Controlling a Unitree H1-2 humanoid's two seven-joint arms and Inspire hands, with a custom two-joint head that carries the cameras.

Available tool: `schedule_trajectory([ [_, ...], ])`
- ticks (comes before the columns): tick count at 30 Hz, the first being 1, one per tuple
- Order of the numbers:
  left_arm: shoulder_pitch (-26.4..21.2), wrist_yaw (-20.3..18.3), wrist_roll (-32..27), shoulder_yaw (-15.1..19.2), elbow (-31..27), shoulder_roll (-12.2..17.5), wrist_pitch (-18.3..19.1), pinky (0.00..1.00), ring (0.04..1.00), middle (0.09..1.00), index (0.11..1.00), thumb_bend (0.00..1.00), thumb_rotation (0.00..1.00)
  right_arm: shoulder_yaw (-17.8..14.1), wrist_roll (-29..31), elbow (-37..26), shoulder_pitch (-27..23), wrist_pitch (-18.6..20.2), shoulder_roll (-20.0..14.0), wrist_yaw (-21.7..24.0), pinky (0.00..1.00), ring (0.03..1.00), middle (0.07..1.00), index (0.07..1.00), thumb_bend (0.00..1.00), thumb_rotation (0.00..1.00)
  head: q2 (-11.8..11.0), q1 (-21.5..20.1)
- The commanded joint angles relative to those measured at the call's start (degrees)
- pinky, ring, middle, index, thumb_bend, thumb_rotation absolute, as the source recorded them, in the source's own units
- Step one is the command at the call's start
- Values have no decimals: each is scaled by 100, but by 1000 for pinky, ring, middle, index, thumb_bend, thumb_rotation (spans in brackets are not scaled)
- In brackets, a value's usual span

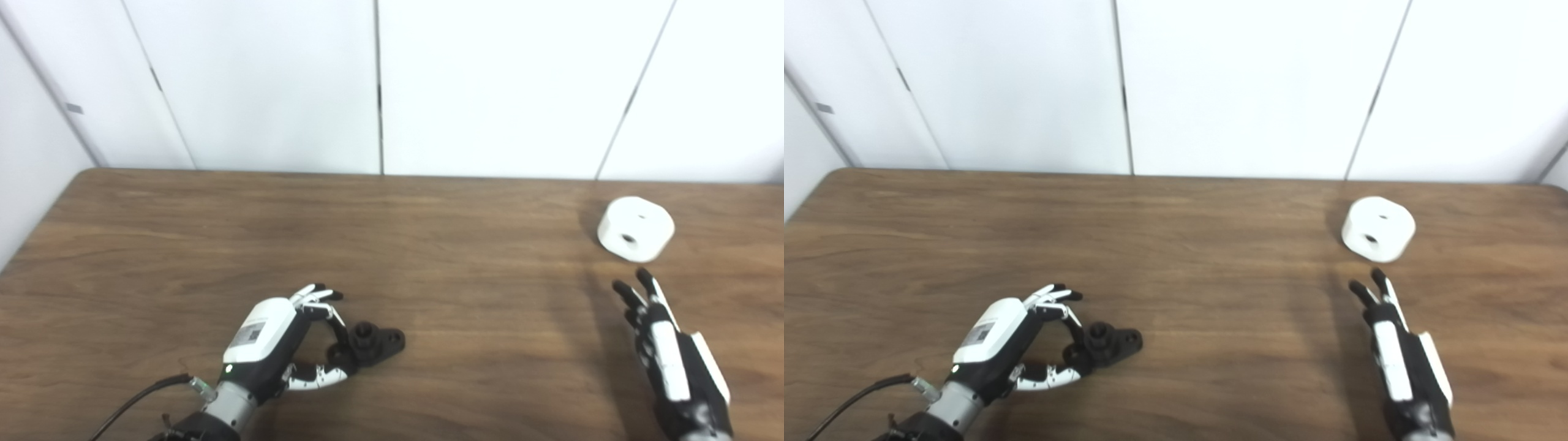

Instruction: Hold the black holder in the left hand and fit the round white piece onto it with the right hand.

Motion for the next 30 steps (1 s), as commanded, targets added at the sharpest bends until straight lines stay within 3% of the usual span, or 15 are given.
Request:
schedule_trajectory([
  [1,156,-196,122,-164,-123,-14,-201,844,939,863,490,510,62,137,-61,-345,860,-9,116,-97,1000,975,921,995,523,997,57,-57],
  [11,348,-28,469,-389,171,-191,-781,876,915,861,491,509,61,227,-88,-538,765,279,115,-165,1000,989,919,996,588,993,329,-333],
  [20,338,-2,474,-345,400,-313,-1124,871,938,874,491,507,62,189,-80,-731,577,642,44,-265,1000,1000,930,994,532,952,371,-481],
  [22,341,7,479,-326,433,-326,-1170,872,942,876,491,506,62,155,-138,-772,517,663,-6,-297,1000,995,941,994,538,914,371,-481],
  [25,329,36,494,-287,519,-330,-1265,883,940,872,491,507,62,51,-452,-819,393,621,-111,-423,938,951,957,996,529,723,324,-667],
  [30,318,0,475,-194,571,-326,-1328,885,936,868,492,507,62,-194,-885,-962,54,952,-141,-688,999,999,996,1000,581,540,276,-991],
])
